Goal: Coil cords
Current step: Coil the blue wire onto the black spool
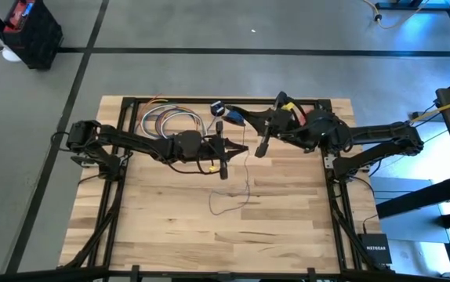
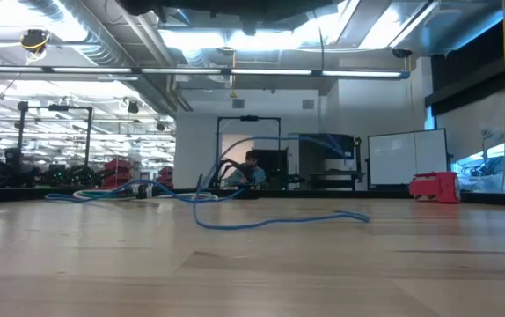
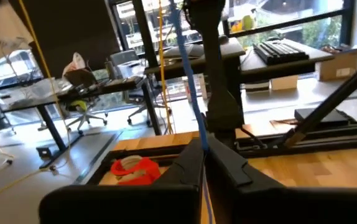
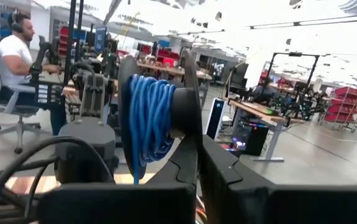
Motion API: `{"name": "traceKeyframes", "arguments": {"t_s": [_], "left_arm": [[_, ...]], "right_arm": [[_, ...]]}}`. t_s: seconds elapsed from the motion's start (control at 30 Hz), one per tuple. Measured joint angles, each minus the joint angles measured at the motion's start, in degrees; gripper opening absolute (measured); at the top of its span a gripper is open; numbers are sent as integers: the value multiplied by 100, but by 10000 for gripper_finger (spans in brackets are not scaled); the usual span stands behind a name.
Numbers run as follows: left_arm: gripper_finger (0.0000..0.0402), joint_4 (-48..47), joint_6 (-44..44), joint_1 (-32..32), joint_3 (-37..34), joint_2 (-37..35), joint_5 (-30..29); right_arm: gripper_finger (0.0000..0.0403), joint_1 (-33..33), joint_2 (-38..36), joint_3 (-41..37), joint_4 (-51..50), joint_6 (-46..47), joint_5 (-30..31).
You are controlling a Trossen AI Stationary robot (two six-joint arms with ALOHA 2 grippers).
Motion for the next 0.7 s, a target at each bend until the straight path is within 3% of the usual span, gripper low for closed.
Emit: {"name": "traceKeyframes", "arguments": {"t_s": [0.2, 0.3, 0.53, 0.7], "left_arm": [[2, -83, -102, 0, 15, 0, -34], [3, -557, -61, -3, 17, -46, -375], [3, -1807, -109, -21, 20, -208, -992], [2, -2087, -109, -17, 0, -284, -1030]], "right_arm": [[5, 0, 4, -6, 198, -64, 3], [5, 123, -30, -10, -85, -128, 18], [5, 584, -127, -12, -1105, -377, 925], [5, 971, -172, -340, -1171, -225, 1049]]}}
